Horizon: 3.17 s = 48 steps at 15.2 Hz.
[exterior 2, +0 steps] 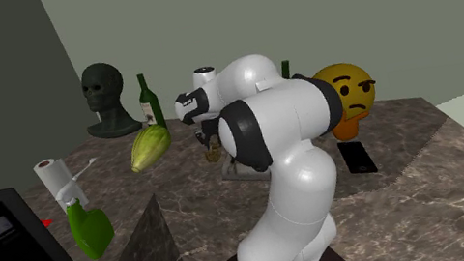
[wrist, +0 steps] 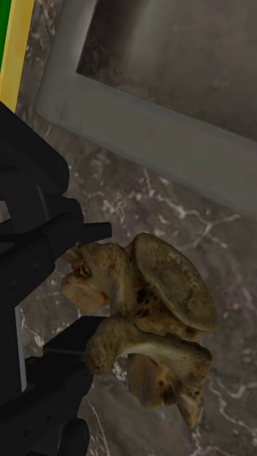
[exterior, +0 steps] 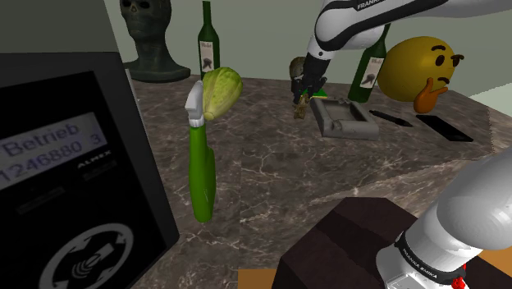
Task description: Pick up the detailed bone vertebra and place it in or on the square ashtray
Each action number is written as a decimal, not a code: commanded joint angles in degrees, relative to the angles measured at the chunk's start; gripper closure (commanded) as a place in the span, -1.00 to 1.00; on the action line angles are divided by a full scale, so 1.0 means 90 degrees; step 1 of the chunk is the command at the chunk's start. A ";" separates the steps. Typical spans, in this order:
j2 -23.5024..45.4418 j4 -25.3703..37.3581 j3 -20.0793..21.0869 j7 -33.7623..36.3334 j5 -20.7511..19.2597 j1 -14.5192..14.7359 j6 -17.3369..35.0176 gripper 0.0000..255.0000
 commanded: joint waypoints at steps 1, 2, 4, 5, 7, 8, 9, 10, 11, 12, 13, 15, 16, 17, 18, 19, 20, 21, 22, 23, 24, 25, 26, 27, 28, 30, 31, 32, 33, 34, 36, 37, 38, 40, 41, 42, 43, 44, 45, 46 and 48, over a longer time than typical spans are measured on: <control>0.0001 -0.0002 -0.0001 0.0000 -0.0001 -0.0001 0.0000 1.00; 0.0002 -0.0001 0.0000 0.0001 -0.0001 0.0000 0.0000 1.00; 0.0001 -0.0001 0.0000 0.0002 -0.0001 0.0000 0.0000 1.00; 0.0001 -0.0003 0.0000 0.0000 -0.0001 -0.0001 0.0001 1.00; -0.0049 0.0123 0.0001 0.0007 -0.0006 -0.0002 -0.0174 1.00; -0.0069 0.0189 0.0002 0.0011 -0.0008 -0.0002 -0.0261 1.00; -0.0090 0.0256 0.0003 0.0014 -0.0010 -0.0003 -0.0348 1.00; -0.0109 0.0324 0.0003 0.0017 -0.0012 -0.0003 -0.0435 1.00; -0.0126 0.0393 0.0004 0.0020 -0.0014 -0.0003 -0.0522 1.00; -0.0142 0.0464 0.0005 0.0024 -0.0016 -0.0003 -0.0608 1.00; -0.0157 0.0535 0.0005 0.0026 -0.0018 -0.0004 -0.0695 1.00; -0.0182 0.0683 0.0006 0.0032 -0.0021 -0.0004 -0.0867 1.00; -0.0192 0.0758 0.0007 0.0035 -0.0023 -0.0004 -0.0953 1.00; -0.0201 0.0835 0.0007 0.0038 -0.0024 -0.0004 -0.1039 1.00; -0.0209 0.0914 0.0007 0.0040 -0.0025 -0.0004 -0.1125 1.00; -0.0215 0.0993 0.0008 0.0043 -0.0026 -0.0004 -0.1211 1.00; -0.0220 0.1074 0.0008 0.0045 -0.0027 -0.0004 -0.1296 1.00; -0.0224 0.1156 0.0009 0.0047 -0.0028 -0.0004 -0.1382 1.00; -0.0226 0.1240 0.0009 0.0050 -0.0029 -0.0004 -0.1468 1.00; -0.0226 0.1325 0.0009 0.0052 -0.0030 -0.0004 -0.1553 1.00; -0.0226 0.1411 0.0009 0.0054 -0.0030 -0.0004 -0.1639 1.00; -0.0223 0.1499 0.0009 0.0056 -0.0031 -0.0004 -0.1724 1.00; -0.0220 0.1588 0.0010 0.0059 -0.0032 -0.0004 -0.1810 1.00; -0.0215 0.1678 0.0010 0.0061 -0.0032 -0.0004 -0.1895 1.00; -0.0211 0.1738 0.0010 0.0062 -0.0032 -0.0004 -0.1951 1.00; -0.0484 0.1513 -0.0157 -0.0193 -0.0048 -0.0102 -0.2005 1.00; -0.0614 0.1412 -0.0242 -0.0321 -0.0061 -0.0152 -0.2036 1.00; -0.0738 0.1319 -0.0331 -0.0449 -0.0078 -0.0201 -0.2070 1.00; -0.0858 0.1233 -0.0422 -0.0578 -0.0099 -0.0249 -0.2107 1.00; -0.0972 0.1154 -0.0514 -0.0707 -0.0122 -0.0299 -0.2145 1.00; -0.1185 0.1020 -0.0702 -0.0969 -0.0177 -0.0403 -0.2228 1.00; -0.1284 0.0964 -0.0798 -0.1102 -0.0208 -0.0455 -0.2271 1.00; -0.1376 0.0915 -0.0895 -0.1235 -0.0241 -0.0508 -0.2317 1.00; -0.1523 0.0848 -0.1068 -0.1469 -0.0303 -0.0601 -0.2398 1.00; -0.1535 0.0752 -0.1071 -0.1472 -0.0306 -0.0604 -0.2314 1.00; -0.1545 0.0658 -0.1075 -0.1475 -0.0310 -0.0606 -0.2230 1.00; -0.1554 0.0565 -0.1079 -0.1478 -0.0313 -0.0609 -0.2146 1.00; -0.1562 0.0473 -0.1083 -0.1481 -0.0316 -0.0612 -0.2062 1.00; -0.1568 0.0383 -0.1087 -0.1485 -0.0319 -0.0615 -0.1978 1.00; -0.1573 0.0294 -0.1091 -0.1488 -0.0321 -0.0617 -0.1893 1.00; -0.1578 0.0118 -0.1101 -0.1496 -0.0326 -0.0622 -0.1723 1.00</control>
